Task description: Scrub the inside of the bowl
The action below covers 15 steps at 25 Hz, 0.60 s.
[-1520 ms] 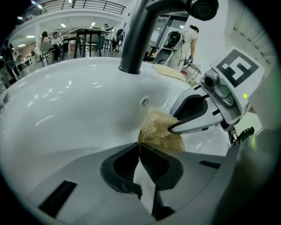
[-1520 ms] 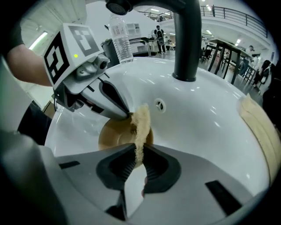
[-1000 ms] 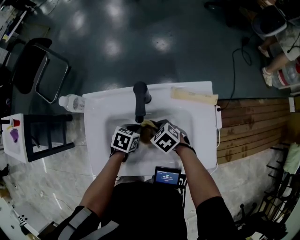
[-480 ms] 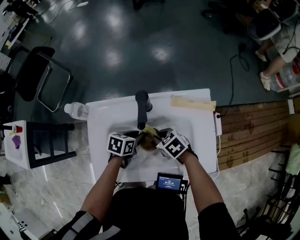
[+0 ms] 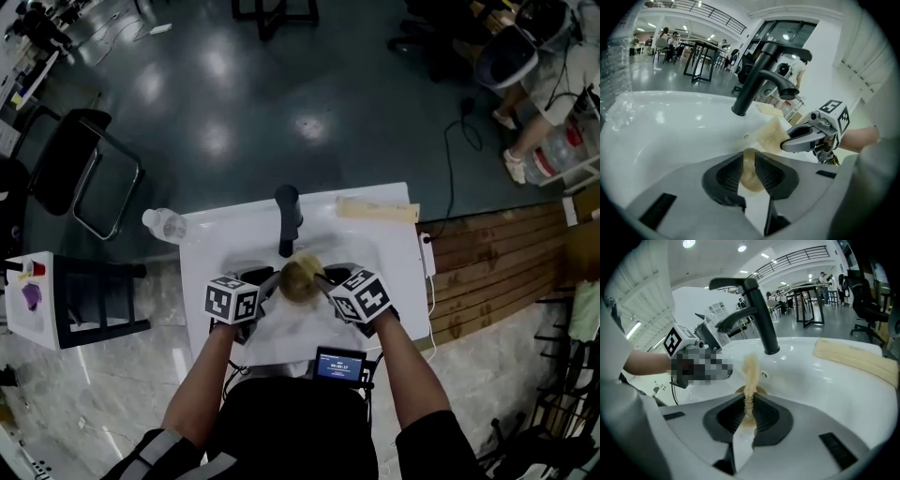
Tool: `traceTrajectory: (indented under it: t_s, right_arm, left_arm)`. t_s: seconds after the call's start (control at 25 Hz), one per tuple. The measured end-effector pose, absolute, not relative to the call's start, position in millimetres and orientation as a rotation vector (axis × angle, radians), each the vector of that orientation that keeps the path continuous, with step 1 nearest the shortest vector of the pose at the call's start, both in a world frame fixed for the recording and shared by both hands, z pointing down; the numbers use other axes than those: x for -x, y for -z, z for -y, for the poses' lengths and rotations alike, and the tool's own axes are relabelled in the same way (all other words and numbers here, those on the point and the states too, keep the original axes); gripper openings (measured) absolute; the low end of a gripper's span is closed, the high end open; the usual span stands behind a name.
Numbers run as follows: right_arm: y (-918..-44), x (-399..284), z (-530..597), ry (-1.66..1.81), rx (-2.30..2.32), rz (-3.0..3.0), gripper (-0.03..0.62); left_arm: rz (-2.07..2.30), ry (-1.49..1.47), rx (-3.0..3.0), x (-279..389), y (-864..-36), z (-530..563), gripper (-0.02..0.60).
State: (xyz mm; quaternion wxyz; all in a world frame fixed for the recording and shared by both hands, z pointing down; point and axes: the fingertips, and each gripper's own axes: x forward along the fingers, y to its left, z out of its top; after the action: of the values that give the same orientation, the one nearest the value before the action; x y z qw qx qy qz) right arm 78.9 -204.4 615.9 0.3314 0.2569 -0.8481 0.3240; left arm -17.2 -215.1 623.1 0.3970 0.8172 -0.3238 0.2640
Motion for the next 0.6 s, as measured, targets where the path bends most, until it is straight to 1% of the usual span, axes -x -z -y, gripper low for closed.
traceTrajectory:
  t_s: [0.08,0.12,0.16,0.24,0.6]
  right_arm:
    - [-603,-83,203,-0.854,-0.744,2.237,0.041]
    - [-595,-84,201,-0.855,-0.778,2.248,0.041]
    - [-588,-84,199,-0.856,-0.811,2.260,0.041]
    - [-573,-84,192,-0.864,-0.870,2.284,0.041]
    - [-526,-83,159,-0.851,-1.014,2.357,0.041]
  left_arm:
    - [0.813,-0.617,-2.127,18,-608,216,0.075]
    - [0.812,-0.590,-2.156,19,-600,215,0.058]
    - [0.812,-0.563,-2.184,20,-592,214,0.024]
    - [0.807,-0.510,-2.231,23,-578,209,0.004]
    - [0.641,-0.305,-2.390,16,-526,167,0.003]
